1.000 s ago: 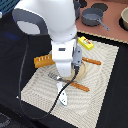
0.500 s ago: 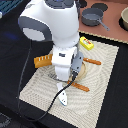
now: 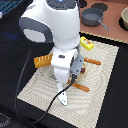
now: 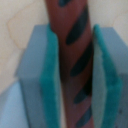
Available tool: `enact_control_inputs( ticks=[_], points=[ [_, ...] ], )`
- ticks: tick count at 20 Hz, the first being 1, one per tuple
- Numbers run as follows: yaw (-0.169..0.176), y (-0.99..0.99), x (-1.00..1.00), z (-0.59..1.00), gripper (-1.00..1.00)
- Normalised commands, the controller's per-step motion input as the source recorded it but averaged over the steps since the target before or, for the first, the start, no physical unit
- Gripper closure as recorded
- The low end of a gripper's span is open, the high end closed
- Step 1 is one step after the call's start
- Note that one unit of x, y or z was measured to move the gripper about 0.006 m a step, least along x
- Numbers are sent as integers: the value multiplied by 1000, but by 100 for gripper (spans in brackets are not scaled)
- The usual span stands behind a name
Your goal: Interact with the objects in diverse but meaningful ways.
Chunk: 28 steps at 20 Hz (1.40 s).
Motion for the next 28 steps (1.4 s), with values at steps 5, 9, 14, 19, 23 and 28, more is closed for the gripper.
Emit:
enact_control_inputs(
  ticks=[5,9,14,19,23,28],
  points=[
    [0,283,-37,1000,100],
    [4,144,-168,1000,100],
    [5,-189,-281,591,100],
    [-3,-646,-523,13,100],
    [-25,-750,-577,-94,100],
    [-21,-777,-559,-122,100]
  ],
)
